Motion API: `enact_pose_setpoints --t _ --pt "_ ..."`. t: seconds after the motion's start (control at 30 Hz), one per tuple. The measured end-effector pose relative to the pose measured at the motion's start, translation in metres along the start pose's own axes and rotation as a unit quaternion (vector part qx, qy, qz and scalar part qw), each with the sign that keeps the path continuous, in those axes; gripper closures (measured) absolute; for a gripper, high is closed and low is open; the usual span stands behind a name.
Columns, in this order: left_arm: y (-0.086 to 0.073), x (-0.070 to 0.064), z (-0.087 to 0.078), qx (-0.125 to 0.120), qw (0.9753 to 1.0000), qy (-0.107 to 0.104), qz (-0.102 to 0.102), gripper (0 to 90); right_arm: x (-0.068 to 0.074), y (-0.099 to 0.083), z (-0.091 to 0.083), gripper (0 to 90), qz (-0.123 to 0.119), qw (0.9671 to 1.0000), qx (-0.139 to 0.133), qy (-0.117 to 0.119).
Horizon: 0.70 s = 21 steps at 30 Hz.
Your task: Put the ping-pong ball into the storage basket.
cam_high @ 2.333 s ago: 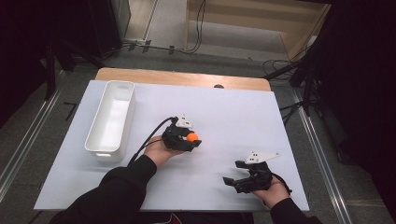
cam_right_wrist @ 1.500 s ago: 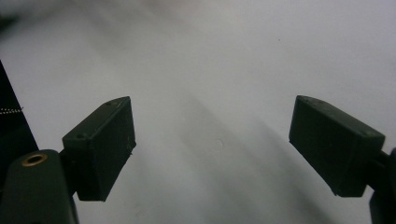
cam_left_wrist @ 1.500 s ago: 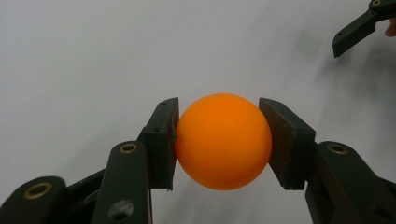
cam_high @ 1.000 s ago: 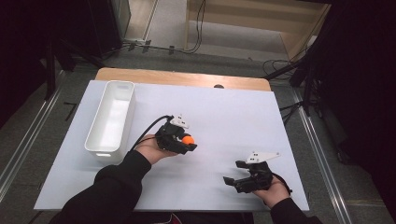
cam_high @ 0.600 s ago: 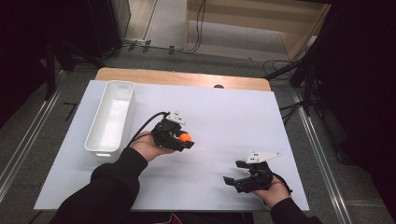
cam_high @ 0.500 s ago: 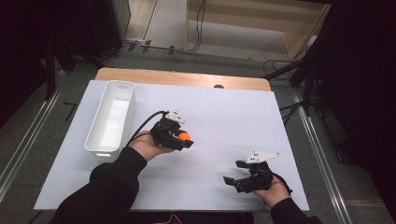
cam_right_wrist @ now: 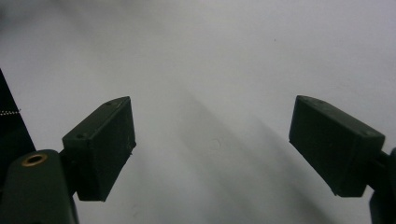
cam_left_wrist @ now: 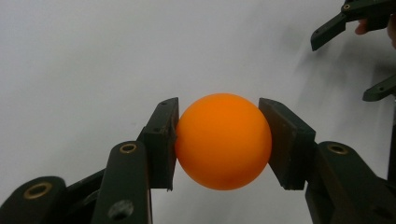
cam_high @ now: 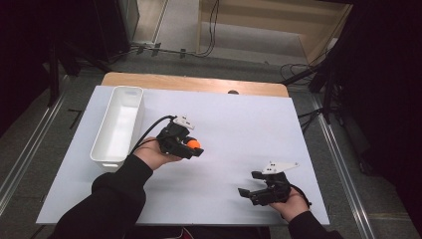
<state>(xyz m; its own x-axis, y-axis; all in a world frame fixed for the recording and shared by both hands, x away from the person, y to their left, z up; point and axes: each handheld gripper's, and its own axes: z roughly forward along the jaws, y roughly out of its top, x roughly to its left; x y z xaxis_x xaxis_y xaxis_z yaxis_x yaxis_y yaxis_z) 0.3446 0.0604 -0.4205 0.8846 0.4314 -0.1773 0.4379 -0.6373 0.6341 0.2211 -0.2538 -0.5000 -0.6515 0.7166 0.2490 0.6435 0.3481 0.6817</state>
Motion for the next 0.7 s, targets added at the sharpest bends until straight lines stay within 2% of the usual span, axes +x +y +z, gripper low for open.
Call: enact_pose_setpoints --t 0.17,0.37,0.7 --pt "0.001 0.001 -0.005 0.004 1.0000 -0.001 -0.006 50.4 0.000 0.000 0.000 13.1 -0.001 1.0000 -0.001 0.000" --pt "0.003 0.001 -0.013 0.006 0.9999 0.012 -0.001 50.4 0.000 0.000 0.000 13.1 0.000 1.0000 0.000 -0.001" --pt "0.003 0.005 -0.023 0.004 0.9998 0.017 -0.004 50.4 0.000 0.000 -0.001 13.2 0.002 1.0000 0.001 -0.002"
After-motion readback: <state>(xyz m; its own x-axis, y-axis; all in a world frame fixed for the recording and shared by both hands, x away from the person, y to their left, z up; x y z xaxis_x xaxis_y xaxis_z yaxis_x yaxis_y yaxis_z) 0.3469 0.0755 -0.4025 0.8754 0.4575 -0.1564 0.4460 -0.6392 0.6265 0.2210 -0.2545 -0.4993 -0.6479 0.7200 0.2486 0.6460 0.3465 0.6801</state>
